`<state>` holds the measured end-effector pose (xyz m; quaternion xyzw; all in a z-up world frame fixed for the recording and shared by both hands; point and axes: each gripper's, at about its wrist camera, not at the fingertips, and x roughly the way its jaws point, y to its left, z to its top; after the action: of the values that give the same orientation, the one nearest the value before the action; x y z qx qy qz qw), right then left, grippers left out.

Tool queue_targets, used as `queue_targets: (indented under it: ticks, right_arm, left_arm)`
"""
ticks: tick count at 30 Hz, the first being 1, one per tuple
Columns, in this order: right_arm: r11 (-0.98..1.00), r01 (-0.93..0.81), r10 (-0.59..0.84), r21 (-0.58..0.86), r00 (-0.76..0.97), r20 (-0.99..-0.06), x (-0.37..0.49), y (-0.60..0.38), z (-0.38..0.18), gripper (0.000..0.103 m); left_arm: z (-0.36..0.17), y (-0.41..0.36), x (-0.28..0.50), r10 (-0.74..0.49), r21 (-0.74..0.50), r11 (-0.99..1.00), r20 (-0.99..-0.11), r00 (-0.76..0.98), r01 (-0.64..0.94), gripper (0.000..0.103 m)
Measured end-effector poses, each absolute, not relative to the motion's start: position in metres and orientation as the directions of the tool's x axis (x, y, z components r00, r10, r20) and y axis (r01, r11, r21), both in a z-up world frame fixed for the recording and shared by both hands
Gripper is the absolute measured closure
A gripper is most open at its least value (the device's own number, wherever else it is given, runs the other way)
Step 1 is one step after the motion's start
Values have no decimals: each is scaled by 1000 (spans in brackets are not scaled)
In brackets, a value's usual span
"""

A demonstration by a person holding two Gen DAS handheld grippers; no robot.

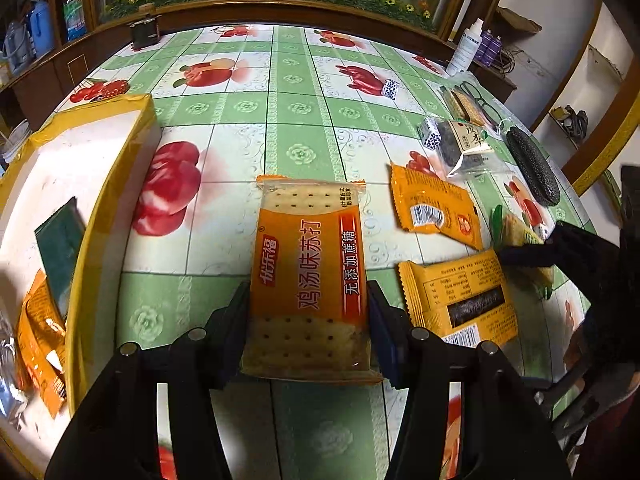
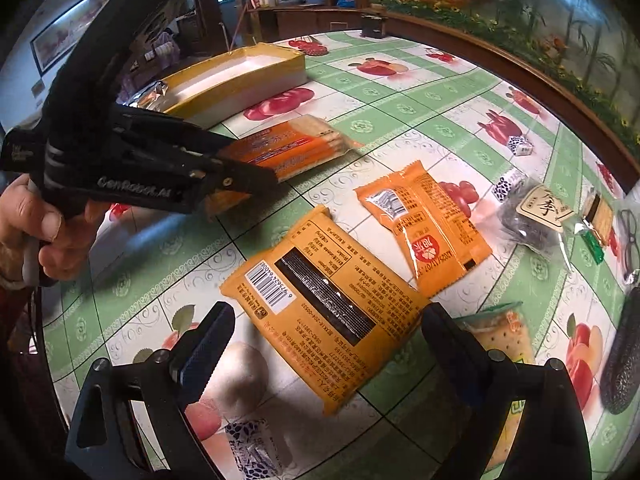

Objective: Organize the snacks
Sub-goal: 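Grasp the orange cracker pack with the left gripper while the right grasps a yellow biscuit pack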

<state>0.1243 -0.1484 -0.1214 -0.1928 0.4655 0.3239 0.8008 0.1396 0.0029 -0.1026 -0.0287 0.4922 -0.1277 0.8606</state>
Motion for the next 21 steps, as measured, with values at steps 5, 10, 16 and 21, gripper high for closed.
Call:
queue_targets:
  ticks: [5, 10, 16, 21]
  right_arm:
    - [715, -694, 401, 76, 319, -859, 146, -149, -119, 7]
    - [674, -707, 534, 213, 268, -802, 161, -154, -105, 7]
    - [675, -689, 506, 262, 174, -845, 159, -153, -121, 7]
    - [647, -744, 433, 168, 177, -884, 124, -146, -121, 7]
  left_arm:
    - [-105, 3, 132, -252, -180, 964, -844, 473, 193, 50]
    - [-105, 4, 129, -252, -182, 965, -845, 472, 190, 50]
    - [-105, 7, 127, -257, -187, 964, -843, 472, 189, 50]
    - [-106, 11, 128, -260, -197, 964, -842, 474, 179, 50]
